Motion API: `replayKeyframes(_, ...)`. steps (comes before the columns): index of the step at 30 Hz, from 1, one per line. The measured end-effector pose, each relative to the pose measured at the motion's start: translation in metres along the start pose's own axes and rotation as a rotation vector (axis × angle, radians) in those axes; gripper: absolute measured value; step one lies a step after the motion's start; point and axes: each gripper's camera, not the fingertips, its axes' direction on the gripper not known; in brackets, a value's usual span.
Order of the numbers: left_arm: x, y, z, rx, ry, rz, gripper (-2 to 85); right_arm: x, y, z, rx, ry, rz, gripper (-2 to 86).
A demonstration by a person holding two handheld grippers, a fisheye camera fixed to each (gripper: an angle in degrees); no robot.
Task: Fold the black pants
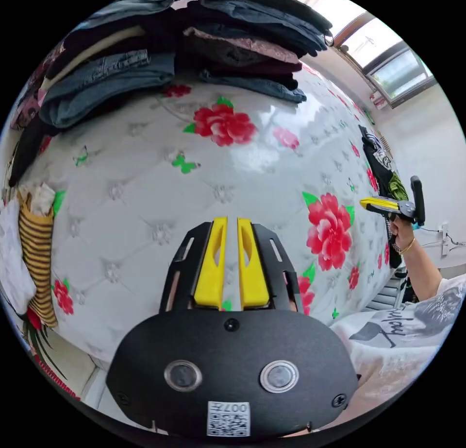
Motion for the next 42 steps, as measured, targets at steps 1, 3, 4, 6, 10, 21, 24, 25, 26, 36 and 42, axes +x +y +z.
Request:
replayKeyframes(1, 0.01, 0.013, 0.005, -0.018, 0.007, -0.012, 2.5, -0.012, 0.026, 0.01, -0.031, 0.032, -0.022, 0.4)
replayKeyframes(3, 0.057, 0.049, 0.023, -0.08, 0.002, -0.001, 0.5, -0.028, 0.053, 0.023, -0.048, 0.054, -0.056, 0.2)
replayKeyframes(4, 0.07, 0.055, 0.026, -0.09, -0.014, 0.016, 0.1, -0.034, 0.067, 0.019, 0.061, 0.081, -0.011, 0.1)
replayKeyframes(6, 0.118, 0.06, 0.039, -0.135, -0.045, 0.103, -0.7, -0.04, 0.075, 0.023, 0.136, 0.093, 0.042, 0.1)
replayKeyframes(10, 0.169, 0.047, 0.063, -0.219, -0.11, 0.229, -0.9, -0.035, 0.069, 0.02, 0.157, 0.008, 0.089, 1.1)
replayKeyframes(21, 0.225, 0.047, 0.085, -0.269, -0.342, 0.368, -1.0, 0.15, 0.175, -0.047, 0.388, 0.221, 0.72, 6.5)
replayKeyframes(24, 0.222, 0.042, 0.082, -0.28, -0.33, 0.32, -1.0, 0.206, 0.218, -0.074, 0.448, 0.34, 0.936, 7.5)
replayKeyframes(25, 0.221, 0.042, 0.082, -0.282, -0.329, 0.312, -1.0, 0.227, 0.236, -0.084, 0.47, 0.381, 1.041, 7.8)
replayKeyframes(26, 0.22, 0.041, 0.081, -0.285, -0.33, 0.299, -1.0, 0.237, 0.245, -0.088, 0.482, 0.389, 1.097, 8.0)
replayKeyframes(36, 0.22, 0.041, 0.068, -0.293, -0.406, 0.266, -1.0, 0.31, 0.338, -0.07, 0.577, 0.011, 1.506, 1.8)
replayKeyframes(42, 0.211, 0.046, 0.025, -0.182, -0.302, 0.262, -1.0, 0.26, 0.379, -0.207, 1.11, 0.011, 1.288, -0.1)
